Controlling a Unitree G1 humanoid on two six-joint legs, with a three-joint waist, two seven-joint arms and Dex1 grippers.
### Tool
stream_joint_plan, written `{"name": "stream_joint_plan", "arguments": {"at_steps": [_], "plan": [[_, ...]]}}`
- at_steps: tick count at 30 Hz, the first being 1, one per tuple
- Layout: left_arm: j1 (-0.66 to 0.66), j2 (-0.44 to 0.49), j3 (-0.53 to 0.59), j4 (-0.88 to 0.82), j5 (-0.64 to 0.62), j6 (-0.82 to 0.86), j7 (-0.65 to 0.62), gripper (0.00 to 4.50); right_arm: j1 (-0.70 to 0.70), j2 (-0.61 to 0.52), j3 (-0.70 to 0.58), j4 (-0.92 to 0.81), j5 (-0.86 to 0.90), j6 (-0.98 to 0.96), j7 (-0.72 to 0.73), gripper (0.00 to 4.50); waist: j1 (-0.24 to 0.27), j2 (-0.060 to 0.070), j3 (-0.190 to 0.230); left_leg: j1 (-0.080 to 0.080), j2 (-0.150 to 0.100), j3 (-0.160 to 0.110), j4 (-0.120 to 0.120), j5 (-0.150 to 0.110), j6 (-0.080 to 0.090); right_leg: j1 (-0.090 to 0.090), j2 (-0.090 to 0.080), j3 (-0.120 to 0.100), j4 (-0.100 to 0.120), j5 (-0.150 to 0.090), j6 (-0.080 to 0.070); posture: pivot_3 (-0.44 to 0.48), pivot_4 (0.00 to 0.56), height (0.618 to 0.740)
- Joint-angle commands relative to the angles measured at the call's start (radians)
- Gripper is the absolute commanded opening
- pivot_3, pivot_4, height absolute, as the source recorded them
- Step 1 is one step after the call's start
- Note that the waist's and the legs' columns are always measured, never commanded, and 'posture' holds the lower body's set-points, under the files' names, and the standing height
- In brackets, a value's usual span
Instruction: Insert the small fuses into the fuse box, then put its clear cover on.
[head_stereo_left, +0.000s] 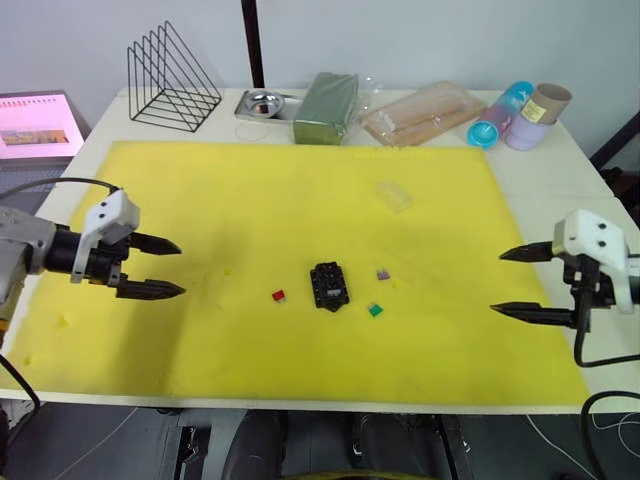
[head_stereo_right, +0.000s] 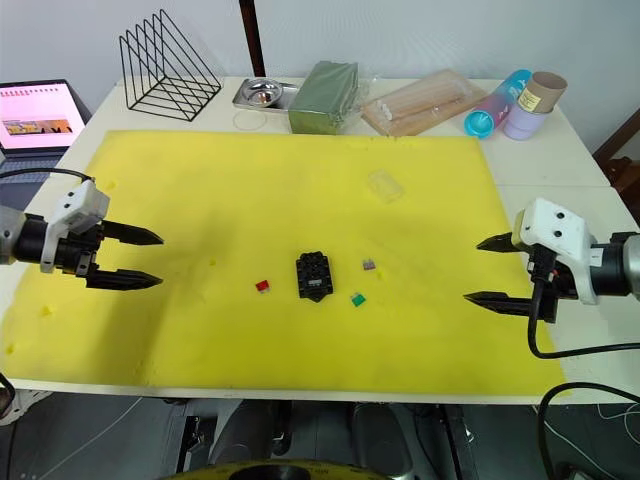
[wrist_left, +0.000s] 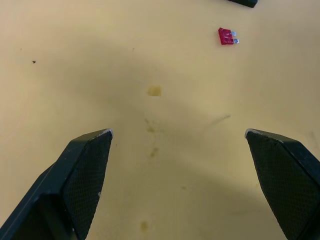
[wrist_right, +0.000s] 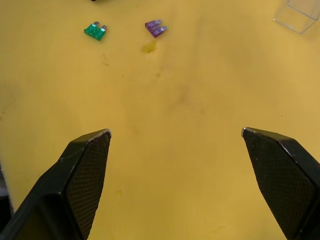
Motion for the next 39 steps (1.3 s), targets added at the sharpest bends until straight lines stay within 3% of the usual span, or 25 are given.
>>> {"name": "stream_joint_plan", "arguments": {"at_steps": [1, 10, 13, 24, 28, 30, 39], "plan": [[-0.002, -0.021, 0.024, -0.078, -0.041, 0.048, 0.009, 4.5, -0.058, -0.006, -0.018, -0.062, 0.046, 0.016, -0.032, 4.47, 0.0, 0.0, 0.0, 0.0, 0.0, 0.0, 0.0, 0.0, 0.0, 0.0, 0.0, 0.0, 0.0, 0.0, 0.001, 0.0, 0.15, 0.74], [-0.021, -0.203, -0.001, -0.275, -0.215, 0.461, 0.182, 4.5, -0.354, 0.099, 0.22, -0.216, 0.213, 0.175, -0.182, 4.47, -0.004, -0.001, 0.001, 0.0, 0.002, 0.0, 0.0, 0.0, 0.0, 0.0, 0.002, 0.001, 0.001, 0.001, 0.002, 0.0, 0.15, 0.74], [-0.046, -0.271, 0.022, -0.289, -0.313, 0.682, 0.272, 4.5, -0.456, 0.165, 0.333, -0.24, 0.212, 0.203, -0.233, 4.47, -0.004, -0.002, 0.001, 0.0, 0.002, -0.001, 0.0, 0.0, 0.0, -0.001, 0.003, 0.001, 0.001, 0.001, 0.002, 0.0, 0.15, 0.74], [-0.033, -0.386, 0.146, -0.271, -0.492, 1.144, 0.514, 4.5, -0.59, 0.282, 0.499, -0.26, 0.175, 0.221, -0.319, 4.47, -0.001, -0.002, 0.001, 0.0, 0.001, -0.005, 0.001, 0.0, 0.0, -0.001, 0.002, 0.001, 0.002, 0.001, 0.002, 0.0, 0.15, 0.74], [-0.018, -0.405, 0.167, -0.285, -0.505, 1.181, 0.563, 3.97, -0.602, 0.295, 0.526, -0.253, 0.152, 0.214, -0.326, 4.5, -0.001, -0.002, 0.001, 0.0, 0.001, -0.006, 0.001, 0.0, 0.0, -0.001, 0.002, 0.0, 0.002, 0.001, 0.001, 0.0, 0.15, 0.74], [-0.015, -0.401, 0.168, -0.262, -0.534, 1.198, 0.578, 3.29, -0.602, 0.295, 0.533, -0.252, 0.142, 0.208, -0.323, 4.5, 0.0, -0.002, 0.001, 0.0, 0.001, -0.006, 0.001, 0.0, 0.0, -0.001, 0.002, 0.0, 0.002, 0.001, 0.001, 0.0, 0.15, 0.74], [-0.004, -0.469, 0.198, -0.212, -0.557, 1.194, 0.687, 3.29, -0.606, 0.302, 0.547, -0.242, 0.122, 0.199, -0.318, 4.5, 0.001, -0.002, 0.001, 0.0, 0.0, -0.006, 0.001, 0.0, 0.0, -0.001, 0.0, 0.0, 0.002, 0.001, 0.001, 0.0, 0.15, 0.74]]}}
